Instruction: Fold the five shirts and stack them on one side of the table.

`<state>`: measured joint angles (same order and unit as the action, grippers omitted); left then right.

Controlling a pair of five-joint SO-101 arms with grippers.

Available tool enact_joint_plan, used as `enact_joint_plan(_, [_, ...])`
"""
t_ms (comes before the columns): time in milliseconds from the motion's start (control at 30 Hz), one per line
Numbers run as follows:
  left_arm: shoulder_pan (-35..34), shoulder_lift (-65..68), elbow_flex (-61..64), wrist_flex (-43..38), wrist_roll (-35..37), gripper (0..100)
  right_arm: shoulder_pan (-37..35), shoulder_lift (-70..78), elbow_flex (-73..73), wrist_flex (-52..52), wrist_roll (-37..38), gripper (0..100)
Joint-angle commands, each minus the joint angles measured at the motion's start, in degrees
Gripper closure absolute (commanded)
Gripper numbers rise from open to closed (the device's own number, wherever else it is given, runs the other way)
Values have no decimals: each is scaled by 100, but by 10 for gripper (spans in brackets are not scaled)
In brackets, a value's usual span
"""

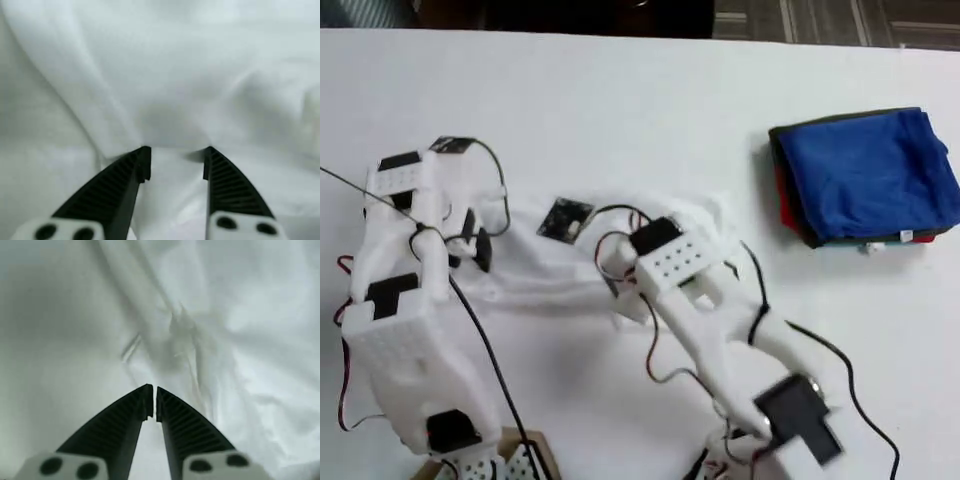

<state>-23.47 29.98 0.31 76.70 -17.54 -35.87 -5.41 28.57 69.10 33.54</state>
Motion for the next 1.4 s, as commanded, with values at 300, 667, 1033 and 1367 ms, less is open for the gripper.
enact_joint_plan(300, [-53, 35, -84, -281, 53, 812, 1490, 1947, -2295, -681, 18, 979])
enact_joint_plan(667, [-53, 35, -75, -273, 53, 812, 1613, 1622, -3692, 1235, 18, 979])
enact_joint_plan(1033, [-53, 35, -75, -281, 53, 812, -75, -857, -484, 1358, -26, 966])
enact_joint_plan(1367, [-53, 35, -75, -281, 53, 812, -549, -303, 1134, 40, 9, 796])
